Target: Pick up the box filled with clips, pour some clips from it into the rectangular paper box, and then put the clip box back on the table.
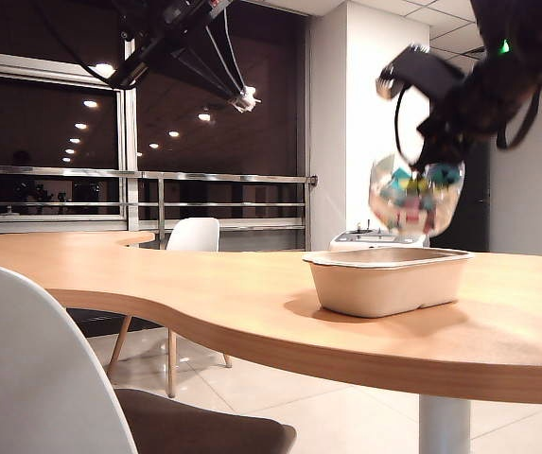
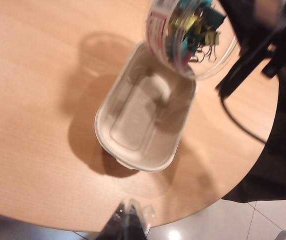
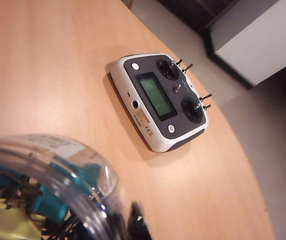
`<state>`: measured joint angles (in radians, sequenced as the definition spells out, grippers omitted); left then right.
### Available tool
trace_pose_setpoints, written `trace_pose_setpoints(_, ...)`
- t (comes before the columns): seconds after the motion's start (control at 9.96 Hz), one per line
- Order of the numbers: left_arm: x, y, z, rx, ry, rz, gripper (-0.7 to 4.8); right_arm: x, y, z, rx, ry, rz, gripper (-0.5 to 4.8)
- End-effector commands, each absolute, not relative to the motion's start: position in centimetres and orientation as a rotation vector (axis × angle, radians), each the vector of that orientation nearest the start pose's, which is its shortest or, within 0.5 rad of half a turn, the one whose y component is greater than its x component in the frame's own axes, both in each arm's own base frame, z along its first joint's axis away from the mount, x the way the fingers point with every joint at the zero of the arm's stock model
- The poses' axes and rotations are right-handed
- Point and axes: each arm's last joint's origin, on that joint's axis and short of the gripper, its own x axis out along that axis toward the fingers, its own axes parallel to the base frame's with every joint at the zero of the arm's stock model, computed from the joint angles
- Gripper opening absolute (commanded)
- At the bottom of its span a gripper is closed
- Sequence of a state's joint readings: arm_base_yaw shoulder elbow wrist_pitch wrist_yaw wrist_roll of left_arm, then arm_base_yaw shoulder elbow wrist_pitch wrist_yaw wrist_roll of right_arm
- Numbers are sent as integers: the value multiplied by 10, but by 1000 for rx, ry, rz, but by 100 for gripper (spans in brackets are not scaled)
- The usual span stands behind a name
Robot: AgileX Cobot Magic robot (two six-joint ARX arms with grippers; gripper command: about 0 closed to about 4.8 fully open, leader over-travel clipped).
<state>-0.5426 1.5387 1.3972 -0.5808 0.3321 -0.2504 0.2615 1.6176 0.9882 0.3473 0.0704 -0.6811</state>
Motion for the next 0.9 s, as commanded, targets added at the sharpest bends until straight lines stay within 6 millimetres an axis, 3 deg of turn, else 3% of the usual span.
trace_pose_setpoints(0.1,281,-180,332,-141,824,-745,-6,325,104,234,-965,-57,130,-3)
trace_pose_setpoints(0.2,281,-180,332,-141,824,-745,-6,320,108,230,-1040,-77,124,-3)
trace_pose_setpoints(0.3,281,-180,332,-141,825,-744,-6,311,113,220,-1263,-132,104,-3)
trace_pose_setpoints(0.6,281,-180,332,-141,824,-745,-6,311,119,212,-1375,-234,49,-3)
trace_pose_setpoints(0.7,281,-180,332,-141,824,-745,-6,311,125,206,-1491,-232,70,-3)
trace_pose_setpoints(0.9,281,-180,332,-140,823,-745,-6,310,128,202,-1519,-205,92,-3)
